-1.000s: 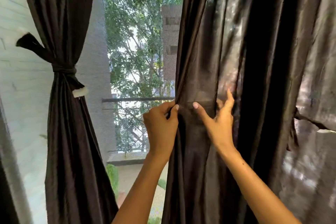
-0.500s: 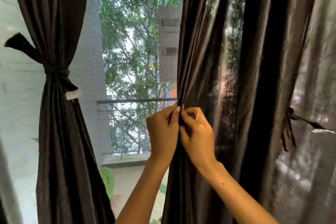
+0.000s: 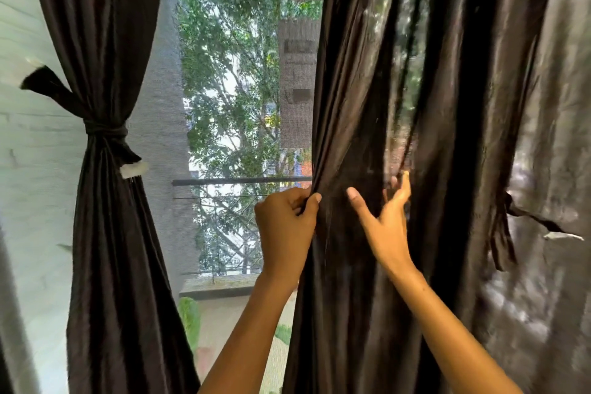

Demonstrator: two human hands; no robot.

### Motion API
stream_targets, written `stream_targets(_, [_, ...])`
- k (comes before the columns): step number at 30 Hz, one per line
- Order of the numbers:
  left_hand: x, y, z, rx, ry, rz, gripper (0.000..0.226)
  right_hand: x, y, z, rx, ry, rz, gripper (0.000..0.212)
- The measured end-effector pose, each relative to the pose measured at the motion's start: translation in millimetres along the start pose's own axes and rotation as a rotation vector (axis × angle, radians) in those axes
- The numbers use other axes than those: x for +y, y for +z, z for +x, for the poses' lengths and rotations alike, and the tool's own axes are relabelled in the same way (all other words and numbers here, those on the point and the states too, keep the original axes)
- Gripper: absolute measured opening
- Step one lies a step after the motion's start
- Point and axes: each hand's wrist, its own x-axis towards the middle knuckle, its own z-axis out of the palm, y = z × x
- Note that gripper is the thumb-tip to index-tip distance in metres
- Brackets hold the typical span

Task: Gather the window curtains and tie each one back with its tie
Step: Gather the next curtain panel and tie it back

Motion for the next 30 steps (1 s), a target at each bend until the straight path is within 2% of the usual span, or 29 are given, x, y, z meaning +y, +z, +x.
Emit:
stream_targets(2, [1.5, 1.8, -0.7, -0.001, 0.007, 0.006, 0.008, 4.7, 0.9, 5.5, -0.085, 0.076, 0.142, 0.103])
stream_targets(4, [3.2, 4.4, -1.5, 0.002, 0.027, 0.025, 0.009, 6.3, 3.5, 4.6, -0.073, 0.038, 0.136, 0.076])
stream_targets(6, [4.4, 6.2, -2.5, 0.016, 0.057, 0.058, 0.009, 6.6, 4.3, -1.9, 0.119, -0.13, -0.037, 0.041])
stream_targets(8, [5.0, 7.2, -3.1, 0.035, 0.065, 0.075, 0.011, 4.0, 4.5, -14.6, 0.283, -0.325, -0.198, 0.025])
stream_targets(9, [5.2, 8.1, -3.5, 0.039, 0.063, 0.077, 0.013, 2.4, 5.8, -21.6, 0.301, -0.416, -0.255, 0.021])
stream_targets(12, [6.1, 12.1, -6.7, 0.039, 0.062, 0.058, 0.014, -5.1, 11.8, -37.3, 0.207, -0.537, -0.306, 0.022])
stream_targets(16, [7.1, 13.5, -11.5, 0.02, 0.102, 0.048, 0.012, -12.3, 13.6, -43.9, 0.093, -0.534, -0.26, 0.023])
stream_targets(19, [7.0, 12.2, -14.5, -0.015, 0.103, -0.008, 0.014, -11.6, 10.1, -46.0, 0.034, -0.485, -0.323, 0.035])
stream_targets(22, [7.3, 13.9, -17.8, -0.054, 0.107, 0.026, 0.018, -11.1, 8.4, -46.2, 0.001, -0.445, -0.419, 0.043])
stream_targets(30, [11.9, 16.2, -14.2, -0.112, 0.119, 0.154, 0.026, -15.2, 5.7, -52.0, -0.038, -0.484, -0.483, 0.037])
